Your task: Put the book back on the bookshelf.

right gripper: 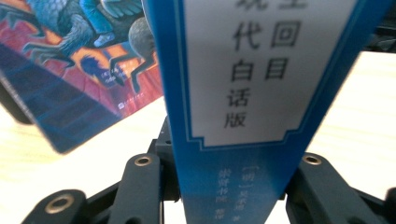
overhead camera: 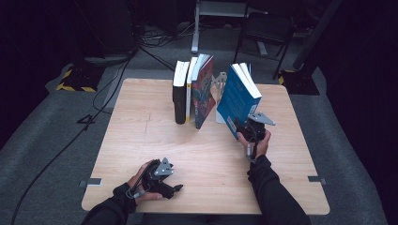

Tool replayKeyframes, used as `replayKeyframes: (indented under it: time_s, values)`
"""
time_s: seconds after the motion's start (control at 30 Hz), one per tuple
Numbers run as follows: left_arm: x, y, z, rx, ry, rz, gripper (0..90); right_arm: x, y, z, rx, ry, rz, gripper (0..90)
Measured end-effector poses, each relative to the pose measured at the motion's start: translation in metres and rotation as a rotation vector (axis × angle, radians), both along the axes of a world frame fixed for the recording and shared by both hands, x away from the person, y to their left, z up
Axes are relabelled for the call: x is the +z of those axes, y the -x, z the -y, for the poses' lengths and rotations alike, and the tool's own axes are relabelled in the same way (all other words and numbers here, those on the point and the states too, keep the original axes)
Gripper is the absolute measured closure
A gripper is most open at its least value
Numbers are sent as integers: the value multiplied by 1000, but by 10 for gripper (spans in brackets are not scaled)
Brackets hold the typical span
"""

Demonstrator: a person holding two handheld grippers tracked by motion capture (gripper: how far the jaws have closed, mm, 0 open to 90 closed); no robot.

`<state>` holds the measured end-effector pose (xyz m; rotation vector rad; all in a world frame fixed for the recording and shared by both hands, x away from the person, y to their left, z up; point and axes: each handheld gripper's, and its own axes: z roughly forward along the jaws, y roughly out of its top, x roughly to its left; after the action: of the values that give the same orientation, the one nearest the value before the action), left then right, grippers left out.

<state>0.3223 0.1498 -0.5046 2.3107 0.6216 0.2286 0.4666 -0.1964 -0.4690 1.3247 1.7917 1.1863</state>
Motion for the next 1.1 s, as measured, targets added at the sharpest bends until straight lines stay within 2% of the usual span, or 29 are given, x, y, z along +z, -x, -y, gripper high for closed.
replayKeyframes:
  time_s: [0.07, 0.33, 0.5, 0.9, 1.1]
  values:
    - [0, 0, 0, 0, 0, 0, 148, 0, -1, -2, -3, 2, 1, 601]
    - [0, 0, 0, 0, -1, 0, 148, -1, -16, -16, -77, -11, 5, 600]
    - [0, 0, 0, 0, -1, 0, 146, 0, -23, -19, -96, -20, -1, 600]
    - [0, 0, 0, -1, -2, 2, 147, 2, -33, -22, -89, 8, -11, 599]
    - [0, 0, 0, -2, -3, 3, 148, 5, -32, -16, -49, 22, -40, 565]
